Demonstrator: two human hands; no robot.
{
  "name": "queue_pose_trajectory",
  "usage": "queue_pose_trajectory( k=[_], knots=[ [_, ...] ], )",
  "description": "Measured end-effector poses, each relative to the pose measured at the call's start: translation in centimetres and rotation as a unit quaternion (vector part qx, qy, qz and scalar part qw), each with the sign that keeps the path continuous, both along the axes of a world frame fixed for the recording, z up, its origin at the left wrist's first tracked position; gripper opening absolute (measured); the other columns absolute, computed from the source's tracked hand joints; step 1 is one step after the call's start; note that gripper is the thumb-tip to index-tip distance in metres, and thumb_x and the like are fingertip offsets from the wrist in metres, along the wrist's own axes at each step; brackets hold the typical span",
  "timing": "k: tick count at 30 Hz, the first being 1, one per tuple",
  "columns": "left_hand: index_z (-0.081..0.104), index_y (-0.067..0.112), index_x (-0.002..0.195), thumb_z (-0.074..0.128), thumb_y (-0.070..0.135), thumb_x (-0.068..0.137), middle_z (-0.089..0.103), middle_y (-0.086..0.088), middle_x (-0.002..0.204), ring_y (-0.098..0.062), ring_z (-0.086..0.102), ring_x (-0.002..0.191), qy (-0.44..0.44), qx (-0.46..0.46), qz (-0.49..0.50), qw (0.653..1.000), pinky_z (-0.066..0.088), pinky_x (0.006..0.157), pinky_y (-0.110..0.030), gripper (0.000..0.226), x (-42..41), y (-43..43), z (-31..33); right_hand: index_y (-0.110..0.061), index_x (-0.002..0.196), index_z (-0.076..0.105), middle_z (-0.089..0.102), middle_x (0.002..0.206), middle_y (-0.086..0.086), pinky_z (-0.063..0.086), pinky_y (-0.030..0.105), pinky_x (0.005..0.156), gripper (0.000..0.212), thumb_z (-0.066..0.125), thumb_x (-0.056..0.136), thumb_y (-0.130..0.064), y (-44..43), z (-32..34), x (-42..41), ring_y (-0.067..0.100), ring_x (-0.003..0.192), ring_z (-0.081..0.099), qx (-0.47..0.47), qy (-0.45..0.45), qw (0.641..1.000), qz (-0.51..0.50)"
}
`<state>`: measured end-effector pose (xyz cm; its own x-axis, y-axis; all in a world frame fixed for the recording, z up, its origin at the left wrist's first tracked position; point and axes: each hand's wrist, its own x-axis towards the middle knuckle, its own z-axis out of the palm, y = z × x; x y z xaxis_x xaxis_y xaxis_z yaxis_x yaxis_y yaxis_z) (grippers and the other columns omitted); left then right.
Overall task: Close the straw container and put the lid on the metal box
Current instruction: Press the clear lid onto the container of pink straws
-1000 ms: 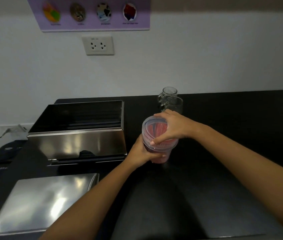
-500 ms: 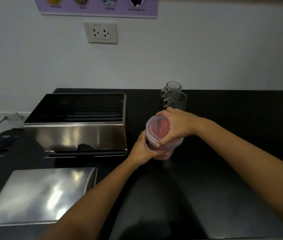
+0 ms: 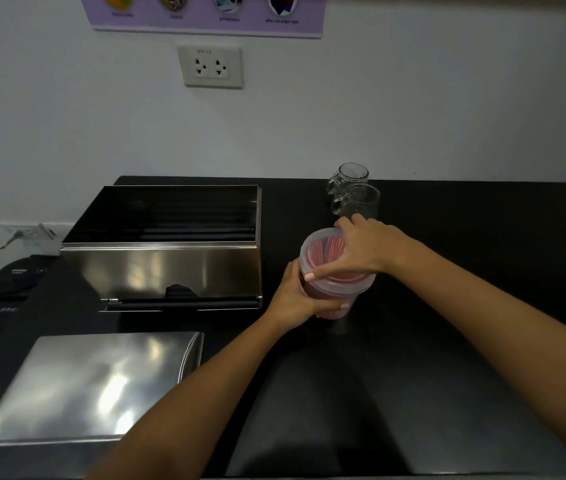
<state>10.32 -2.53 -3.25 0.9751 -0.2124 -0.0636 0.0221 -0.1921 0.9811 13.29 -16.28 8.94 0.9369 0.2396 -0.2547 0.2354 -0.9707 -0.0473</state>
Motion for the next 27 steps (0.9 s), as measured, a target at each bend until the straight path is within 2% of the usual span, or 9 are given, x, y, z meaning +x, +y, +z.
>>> queue_pose_trajectory(
  k=[3, 6, 10, 14, 19, 22, 24, 27],
  knots=[
    [0.032, 0.039, 0.124, 0.087, 0.038, 0.044, 0.037, 0.019, 0.120, -0.002, 0.041, 0.112, -0.004, 0.012, -0.003, 1.000, 0.039, 0.084, -0.020, 0.097, 0.1, 0.1, 0.0, -0.026, 0.141, 0.014, 0.021, 0.149, 0.012, 0.033, 0.051, 0.101, 0.134, 0.045, 0.028, -0.090, -0.4, 1.0, 0.2, 0.034, 0.132, 0.031, 0.068, 0.064, 0.995, -0.023],
    [0.030, 0.037, 0.125, 0.087, 0.037, 0.046, 0.035, 0.012, 0.125, -0.005, 0.040, 0.115, -0.005, 0.021, -0.006, 1.000, 0.038, 0.089, -0.024, 0.097, 0.0, 0.1, 0.2, -0.029, 0.141, 0.012, 0.010, 0.151, 0.006, 0.027, 0.048, 0.106, 0.125, 0.060, 0.037, -0.077, -0.8, 1.7, 0.6, 0.031, 0.137, 0.020, 0.151, 0.128, 0.980, -0.023],
    [0.028, 0.029, 0.129, 0.088, 0.036, 0.045, 0.035, 0.010, 0.125, -0.006, 0.039, 0.116, -0.014, 0.040, -0.005, 0.999, 0.038, 0.094, -0.026, 0.103, 0.0, 0.2, 0.3, -0.031, 0.140, 0.017, 0.008, 0.151, -0.002, 0.027, 0.035, 0.099, 0.114, 0.071, 0.044, -0.060, -1.2, 2.0, 0.9, 0.025, 0.137, 0.014, 0.154, 0.219, 0.963, 0.010],
    [0.029, 0.032, 0.125, 0.088, 0.035, 0.043, 0.036, 0.010, 0.122, -0.009, 0.041, 0.117, -0.007, 0.038, 0.000, 0.999, 0.039, 0.093, -0.027, 0.101, 0.1, 0.1, 0.2, -0.034, 0.139, 0.017, 0.013, 0.149, -0.003, 0.027, 0.042, 0.105, 0.108, 0.079, 0.052, -0.050, -2.0, 1.3, 0.7, 0.023, 0.135, 0.017, 0.128, 0.183, 0.974, 0.030],
    [0.030, 0.034, 0.125, 0.088, 0.038, 0.043, 0.037, 0.012, 0.122, -0.005, 0.041, 0.114, -0.003, 0.030, -0.003, 1.000, 0.038, 0.088, -0.023, 0.101, 0.2, 0.2, 0.1, -0.042, 0.138, 0.013, 0.026, 0.140, 0.005, 0.032, 0.051, 0.102, 0.109, 0.068, 0.047, -0.069, -1.5, 0.6, 0.1, 0.029, 0.130, 0.023, 0.081, 0.079, 0.993, 0.020],
    [0.030, 0.033, 0.126, 0.087, 0.038, 0.043, 0.037, 0.010, 0.124, -0.005, 0.042, 0.114, -0.003, 0.029, -0.002, 1.000, 0.039, 0.087, -0.022, 0.101, 0.2, 0.1, 0.3, -0.038, 0.139, 0.013, 0.027, 0.139, 0.008, 0.036, 0.051, 0.098, 0.111, 0.058, 0.046, -0.079, -1.1, 0.2, -0.2, 0.030, 0.128, 0.027, 0.049, 0.037, 0.998, 0.005],
    [0.031, 0.031, 0.127, 0.088, 0.036, 0.045, 0.036, 0.009, 0.125, -0.007, 0.042, 0.116, -0.006, 0.029, 0.000, 1.000, 0.039, 0.088, -0.024, 0.100, 0.1, 0.1, 0.2, -0.033, 0.140, 0.012, 0.023, 0.142, 0.010, 0.035, 0.052, 0.097, 0.115, 0.056, 0.044, -0.081, -0.9, 0.0, -0.3, 0.031, 0.130, 0.025, 0.050, 0.031, 0.998, -0.011],
    [0.030, 0.031, 0.127, 0.088, 0.035, 0.045, 0.036, 0.009, 0.125, -0.008, 0.041, 0.117, -0.006, 0.030, 0.000, 1.000, 0.038, 0.089, -0.024, 0.100, 0.1, 0.2, 0.3, -0.029, 0.141, 0.009, 0.014, 0.145, 0.009, 0.030, 0.054, 0.103, 0.125, 0.057, 0.037, -0.080, -0.9, 0.1, -0.4, 0.032, 0.134, 0.016, 0.103, 0.084, 0.991, -0.029]
  ],
)
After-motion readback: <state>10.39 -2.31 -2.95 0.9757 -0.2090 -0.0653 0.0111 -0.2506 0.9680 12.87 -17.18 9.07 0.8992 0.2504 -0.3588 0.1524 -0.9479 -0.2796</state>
